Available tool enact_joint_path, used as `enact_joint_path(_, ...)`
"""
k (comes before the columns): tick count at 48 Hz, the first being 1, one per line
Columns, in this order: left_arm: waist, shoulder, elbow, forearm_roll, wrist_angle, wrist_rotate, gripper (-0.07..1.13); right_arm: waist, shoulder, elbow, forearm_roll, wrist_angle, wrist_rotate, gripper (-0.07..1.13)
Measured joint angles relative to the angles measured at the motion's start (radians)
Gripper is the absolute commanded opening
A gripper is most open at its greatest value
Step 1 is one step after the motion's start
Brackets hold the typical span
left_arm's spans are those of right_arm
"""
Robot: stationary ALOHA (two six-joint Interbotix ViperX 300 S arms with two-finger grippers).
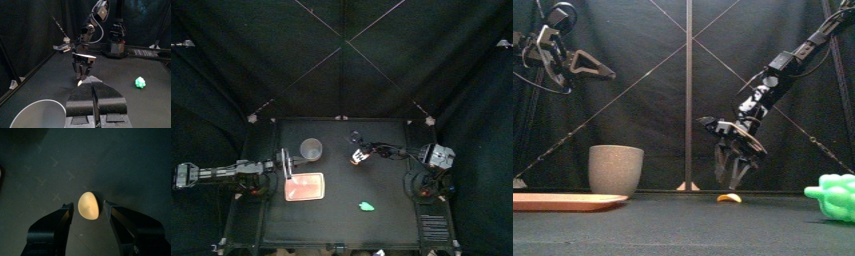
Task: Pick the chip then place it in the grey bowl
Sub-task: Pick the chip
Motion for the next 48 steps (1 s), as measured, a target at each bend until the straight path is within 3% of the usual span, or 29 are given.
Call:
enact_joint_path(27, 0.002, -0.011, 0.012, -0.002, 0.0, 0.0, -0.02, -0.006, 0.071, -0.026, 0.0, 0.084, -0.006, 0.84)
enact_joint_path(40, 0.006, -0.011, 0.021, -0.002, 0.0, -0.002, -0.02, 0.0, 0.072, -0.026, 0.009, 0.084, -0.003, 0.55)
enact_joint_path(48, 0.008, -0.011, 0.023, -0.002, 0.0, -0.002, -0.02, 0.017, 0.072, -0.041, 0.009, 0.083, 0.003, 0.48)
